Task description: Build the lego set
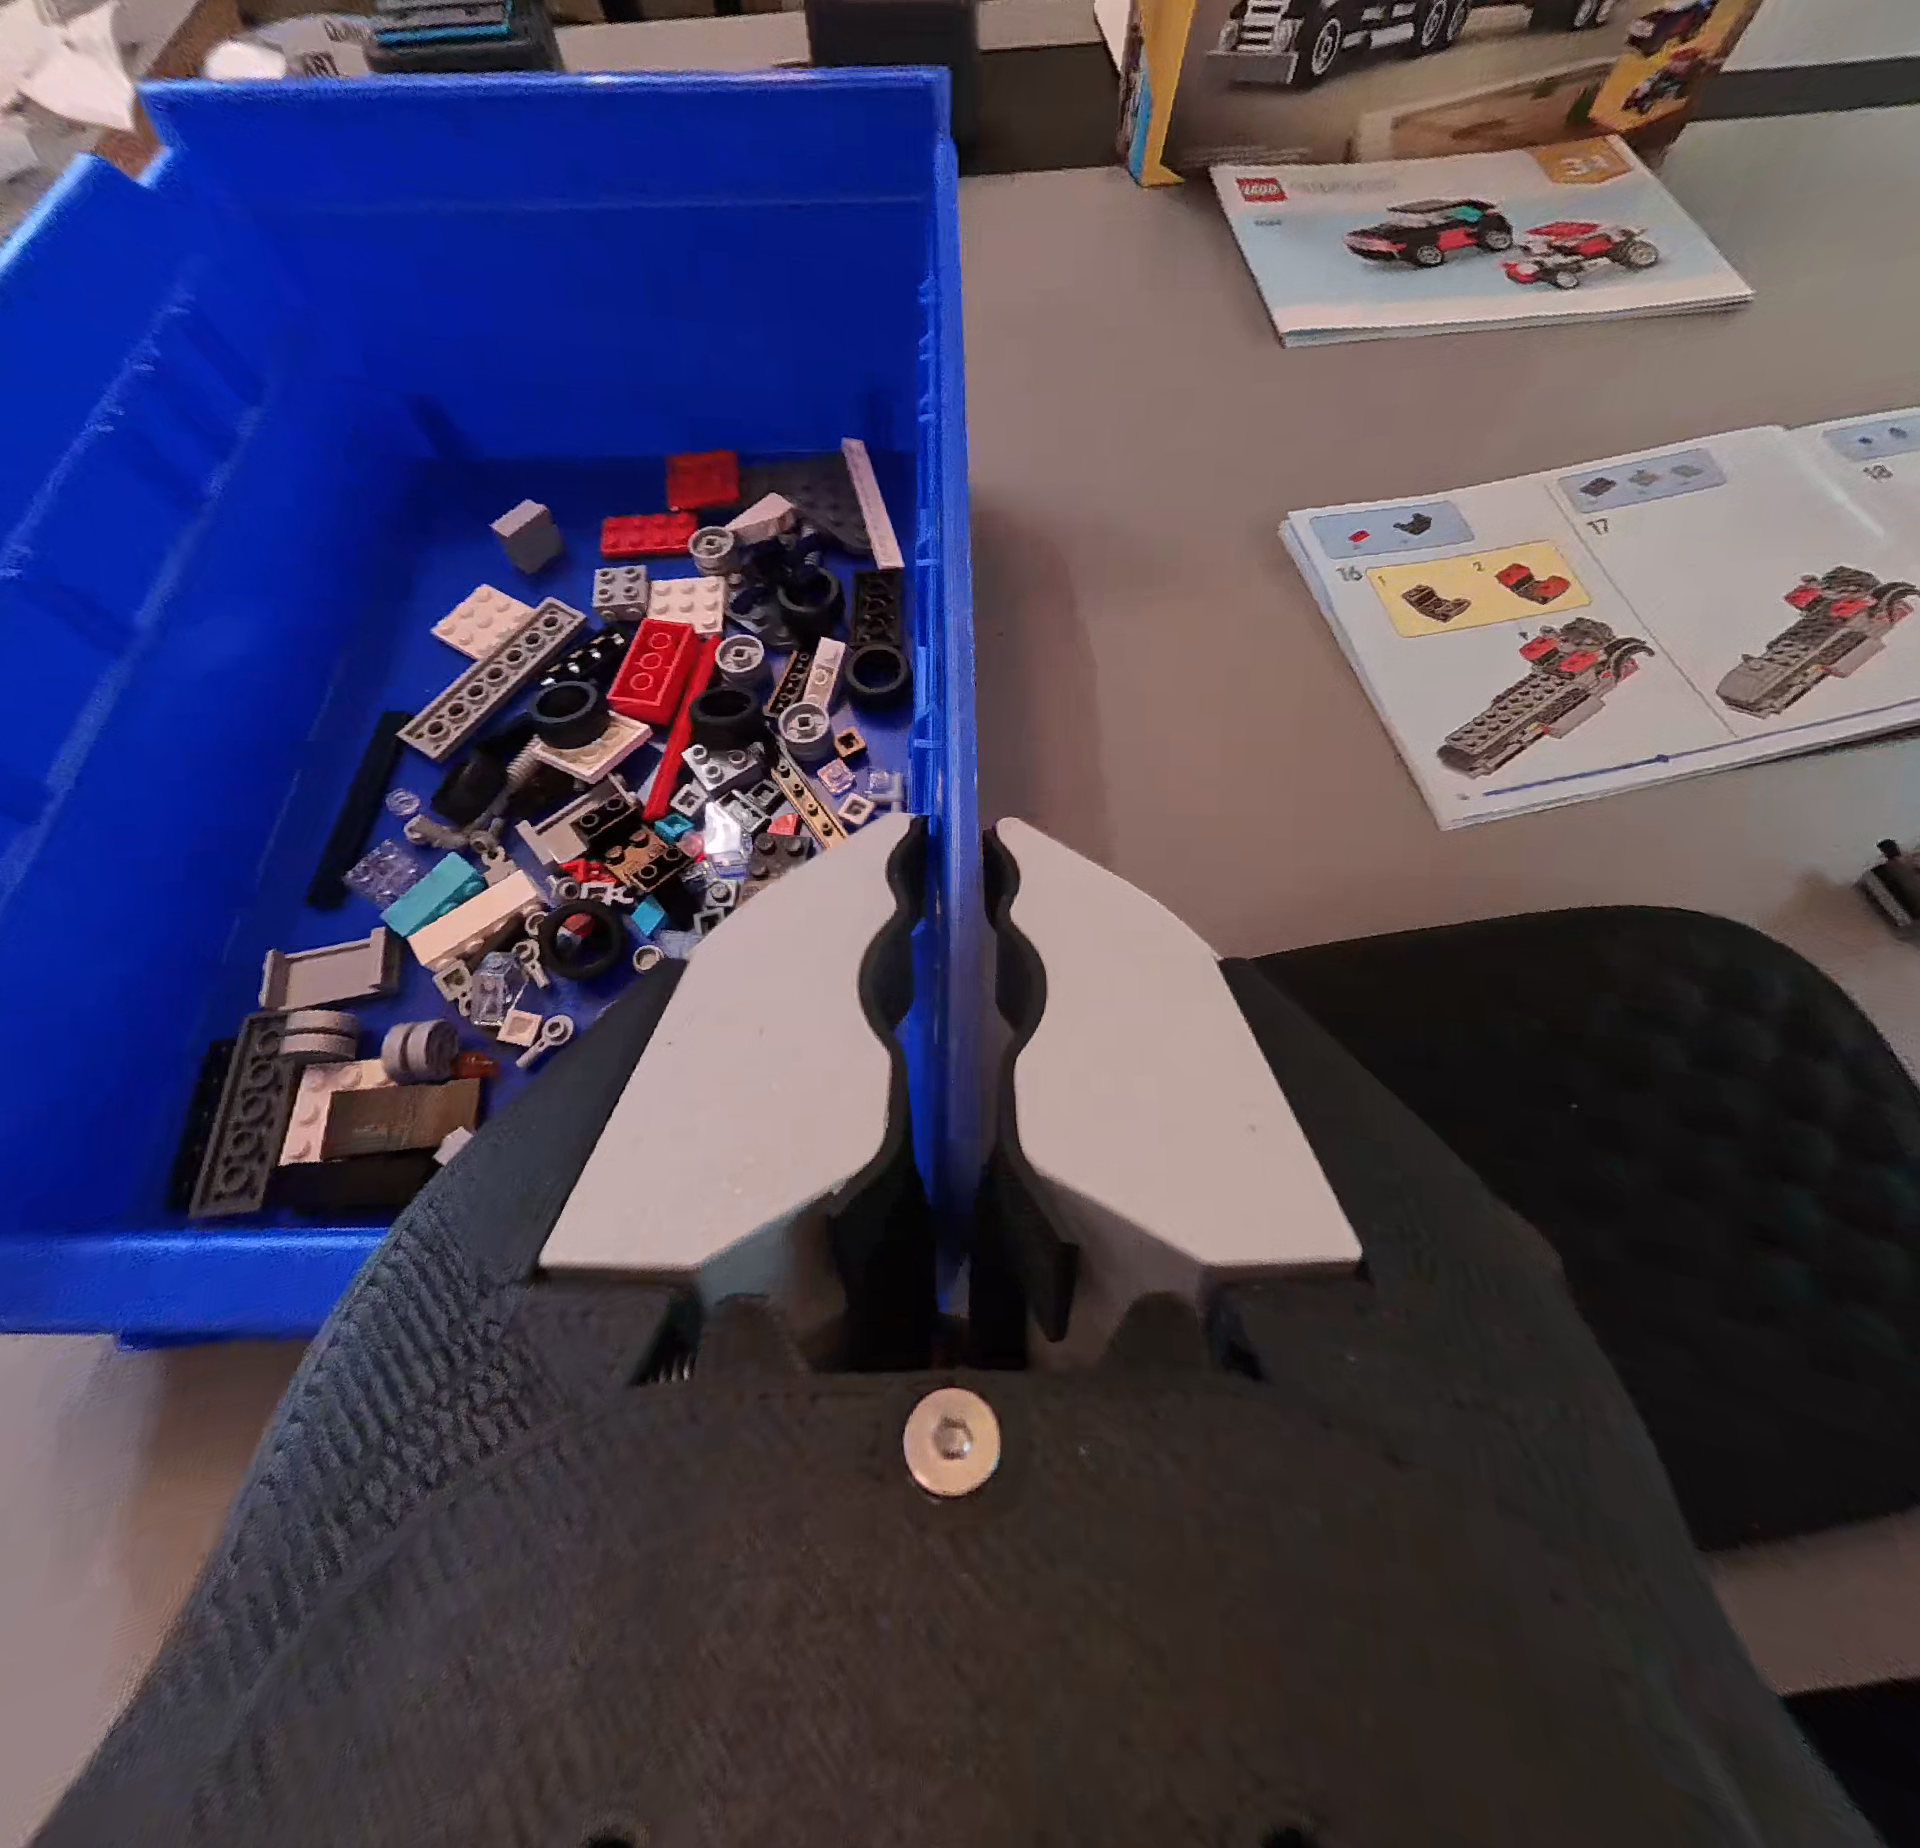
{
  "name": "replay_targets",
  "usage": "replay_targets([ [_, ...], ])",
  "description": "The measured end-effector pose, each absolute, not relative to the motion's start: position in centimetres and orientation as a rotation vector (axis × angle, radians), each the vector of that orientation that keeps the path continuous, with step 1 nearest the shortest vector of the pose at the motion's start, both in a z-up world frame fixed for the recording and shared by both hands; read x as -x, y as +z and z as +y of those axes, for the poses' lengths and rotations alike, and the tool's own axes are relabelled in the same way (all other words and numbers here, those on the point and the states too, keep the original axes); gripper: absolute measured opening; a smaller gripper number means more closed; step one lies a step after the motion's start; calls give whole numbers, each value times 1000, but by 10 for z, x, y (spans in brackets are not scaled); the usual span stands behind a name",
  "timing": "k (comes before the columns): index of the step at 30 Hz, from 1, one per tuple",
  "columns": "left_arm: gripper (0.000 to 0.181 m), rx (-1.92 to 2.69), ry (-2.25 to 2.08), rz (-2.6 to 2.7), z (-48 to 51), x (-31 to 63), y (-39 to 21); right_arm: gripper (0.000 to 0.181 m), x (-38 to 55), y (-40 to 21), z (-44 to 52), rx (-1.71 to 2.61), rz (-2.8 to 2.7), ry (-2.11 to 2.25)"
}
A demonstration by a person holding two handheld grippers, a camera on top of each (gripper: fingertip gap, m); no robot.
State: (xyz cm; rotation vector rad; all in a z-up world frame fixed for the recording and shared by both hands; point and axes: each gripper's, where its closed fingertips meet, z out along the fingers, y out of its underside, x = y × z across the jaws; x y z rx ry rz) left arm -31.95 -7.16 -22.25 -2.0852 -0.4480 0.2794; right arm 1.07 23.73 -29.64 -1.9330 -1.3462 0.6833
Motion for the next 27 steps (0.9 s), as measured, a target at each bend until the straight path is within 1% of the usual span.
replay_targets([
  [5, 12, 2049, 345, -379, -49, 280, -223, 57, -9, -299, 236, 1930, -1366, 686],
  [8, 8, 2045, 493, -349, -44, 283, -224, 56, -9, -300, 237, 1919, -1375, 671],
  [10, 7, 2040, 511, -353, -44, 284, -224, 54, -9, -299, 236, 1913, -1373, 677],
  [17, 9, 2024, 690, -301, -45, 286, -222, 56, -7, -294, 238, 1872, -1359, 674],
  [19, 24, 2028, 713, -286, -45, 286, -222, 60, -4, -287, 238, 1843, -1334, 700],
  [22, 40, 2042, 724, -268, -44, 284, -223, 67, -3, -269, 239, 1782, -1278, 724],
  [24, 42, 2012, 765, -228, -41, 279, -215, 71, -7, -256, 240, 1757, -1230, 719],
  [27, 41, 1844, 758, -160, -32, 260, -185, 79, -22, -229, 246, 1713, -1145, 643],
])
